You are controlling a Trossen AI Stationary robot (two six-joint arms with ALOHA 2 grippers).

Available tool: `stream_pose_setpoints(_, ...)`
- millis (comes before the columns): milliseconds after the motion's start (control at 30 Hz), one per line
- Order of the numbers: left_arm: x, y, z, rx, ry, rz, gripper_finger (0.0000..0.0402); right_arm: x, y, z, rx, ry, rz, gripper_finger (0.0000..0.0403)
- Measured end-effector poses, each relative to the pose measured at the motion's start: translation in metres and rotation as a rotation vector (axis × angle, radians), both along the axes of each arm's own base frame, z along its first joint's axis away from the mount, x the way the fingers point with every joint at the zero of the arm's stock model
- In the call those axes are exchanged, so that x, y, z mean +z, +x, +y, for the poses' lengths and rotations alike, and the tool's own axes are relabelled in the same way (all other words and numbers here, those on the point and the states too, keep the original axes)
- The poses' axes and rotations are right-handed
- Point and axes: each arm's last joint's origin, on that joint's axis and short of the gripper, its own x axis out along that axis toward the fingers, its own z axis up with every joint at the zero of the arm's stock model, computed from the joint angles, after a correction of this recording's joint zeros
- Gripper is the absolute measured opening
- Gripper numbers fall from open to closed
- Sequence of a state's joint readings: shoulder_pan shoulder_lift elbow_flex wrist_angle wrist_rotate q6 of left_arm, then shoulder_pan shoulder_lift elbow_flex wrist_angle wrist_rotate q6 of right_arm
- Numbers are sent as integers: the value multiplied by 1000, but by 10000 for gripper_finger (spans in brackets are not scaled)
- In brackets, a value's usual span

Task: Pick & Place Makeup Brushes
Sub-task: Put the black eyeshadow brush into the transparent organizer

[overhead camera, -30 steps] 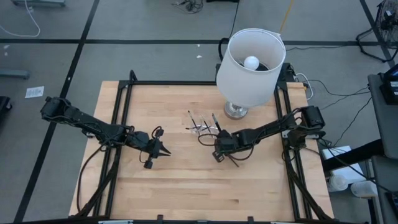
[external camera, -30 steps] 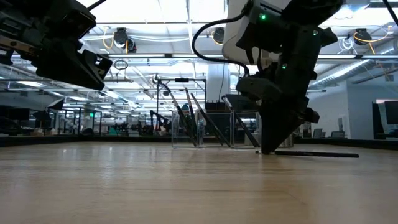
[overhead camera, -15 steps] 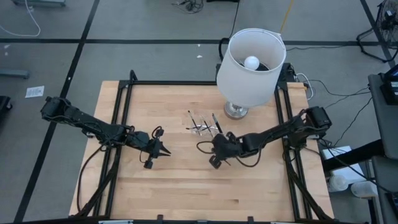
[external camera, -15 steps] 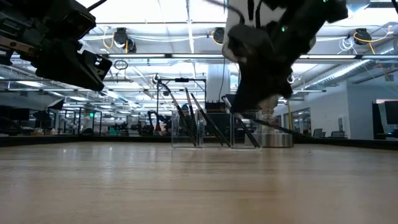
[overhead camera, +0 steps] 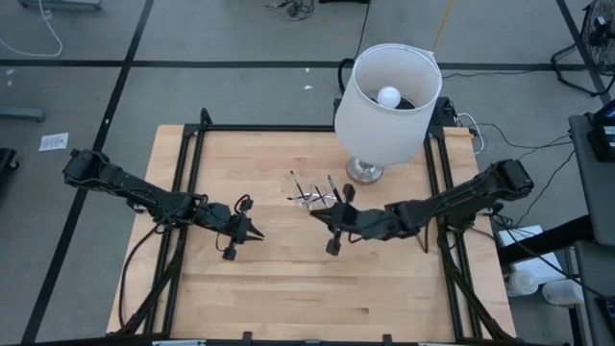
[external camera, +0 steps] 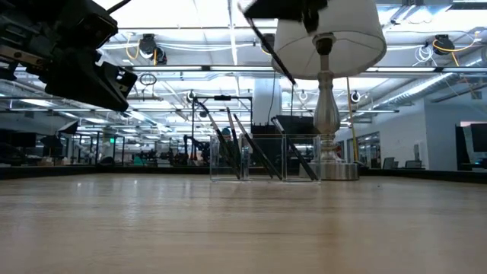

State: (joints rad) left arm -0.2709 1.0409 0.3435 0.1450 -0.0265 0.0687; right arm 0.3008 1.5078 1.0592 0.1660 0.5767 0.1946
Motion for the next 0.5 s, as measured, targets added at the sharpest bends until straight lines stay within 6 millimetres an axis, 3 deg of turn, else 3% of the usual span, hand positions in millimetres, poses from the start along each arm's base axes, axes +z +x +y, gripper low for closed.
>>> stream_pose_setpoints(100,0,0,0,0,1,0,47,16,0,-2,58,-121,-96,0)
stream_pose_setpoints(267,0,0,0,-2,4,-1,47,32,7,-13,170,-139,-251,0)
stream_pose_setpoints(500,-1,-1,0,-3,7,9,47,46,11,-23,188,-156,-293,0)
